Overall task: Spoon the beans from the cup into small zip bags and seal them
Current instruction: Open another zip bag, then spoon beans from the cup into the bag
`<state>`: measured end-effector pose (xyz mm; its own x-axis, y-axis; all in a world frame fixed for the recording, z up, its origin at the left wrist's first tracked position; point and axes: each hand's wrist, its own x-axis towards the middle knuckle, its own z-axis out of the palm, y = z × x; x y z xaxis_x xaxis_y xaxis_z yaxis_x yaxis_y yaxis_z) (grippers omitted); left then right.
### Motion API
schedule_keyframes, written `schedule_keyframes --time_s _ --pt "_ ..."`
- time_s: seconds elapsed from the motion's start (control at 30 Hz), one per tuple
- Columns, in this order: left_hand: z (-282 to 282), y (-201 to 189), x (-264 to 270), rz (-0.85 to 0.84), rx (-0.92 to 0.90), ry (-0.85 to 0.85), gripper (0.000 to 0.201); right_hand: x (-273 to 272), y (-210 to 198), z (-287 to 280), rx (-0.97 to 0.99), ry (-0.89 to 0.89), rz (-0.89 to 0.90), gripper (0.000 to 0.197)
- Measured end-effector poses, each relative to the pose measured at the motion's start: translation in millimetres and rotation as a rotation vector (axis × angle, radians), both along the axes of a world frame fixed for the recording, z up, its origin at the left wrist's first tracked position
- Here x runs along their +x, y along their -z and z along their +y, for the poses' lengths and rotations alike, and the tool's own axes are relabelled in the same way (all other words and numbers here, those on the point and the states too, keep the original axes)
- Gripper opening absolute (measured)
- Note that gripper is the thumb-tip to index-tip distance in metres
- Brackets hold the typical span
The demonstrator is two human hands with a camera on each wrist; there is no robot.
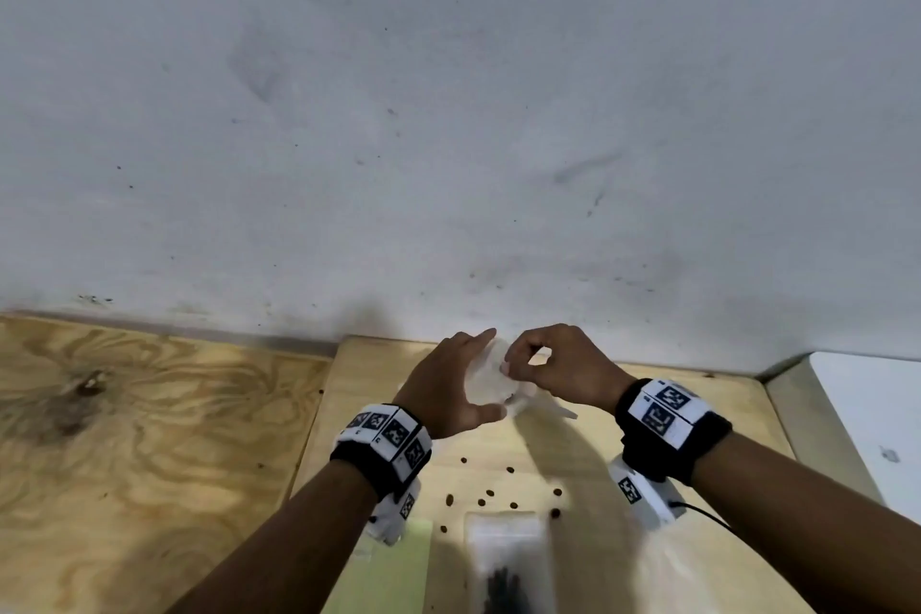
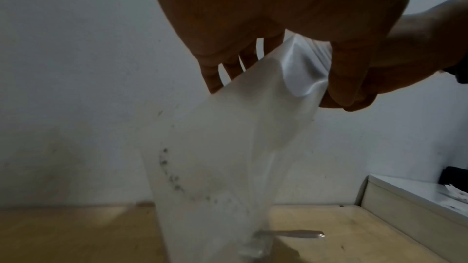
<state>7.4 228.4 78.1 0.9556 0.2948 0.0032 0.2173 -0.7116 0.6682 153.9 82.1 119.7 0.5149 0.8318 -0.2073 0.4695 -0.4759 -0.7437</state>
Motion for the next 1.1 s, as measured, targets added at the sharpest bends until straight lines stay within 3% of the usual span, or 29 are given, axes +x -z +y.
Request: schedule_keyframes --time_s 0.13,0.3,0.37,0.5,0.6,0.67,0.77,0.87,1.0,1.1 --pt "9 27 -9 0.183 -0.126 -0.184 0.104 25 42 -20 -0.017 0.136 -0.072 0.004" --pt "17 57 -13 0.259 -0.246 -0.265 0.095 44 88 -46 -0.440 0.139 -0.221 0.046" --pt "18 64 -9 0.275 -0.304 -0.268 0.096 48 101 -51 -0.520 0.107 -0.195 0.061" --pt "19 75 -1 0.304 -0.391 -0.222 0.096 52 119 -51 -0.590 0.103 -0.116 0.074" --pt "19 79 6 0.322 -0.429 -0.205 0.093 54 131 -46 -0.620 0.081 -0.118 0.073" --pt "19 81 11 0.338 -0.441 -0.206 0.093 56 136 -44 -0.615 0.070 -0.105 0.054" --pt "19 82 20 0.370 -0.454 -0.209 0.096 61 137 -42 -0.550 0.075 -0.079 0.026" --pt "19 84 30 0.385 -0.468 -0.240 0.097 64 135 -40 -0.384 0.193 -0.081 0.015" --pt "21 88 36 0.379 -0.484 -0.307 0.094 61 130 -33 0.086 0.335 -0.016 0.016" --pt "24 94 35 0.365 -0.491 -0.340 0.088 57 125 -25 0.207 0.394 -0.047 0.021"
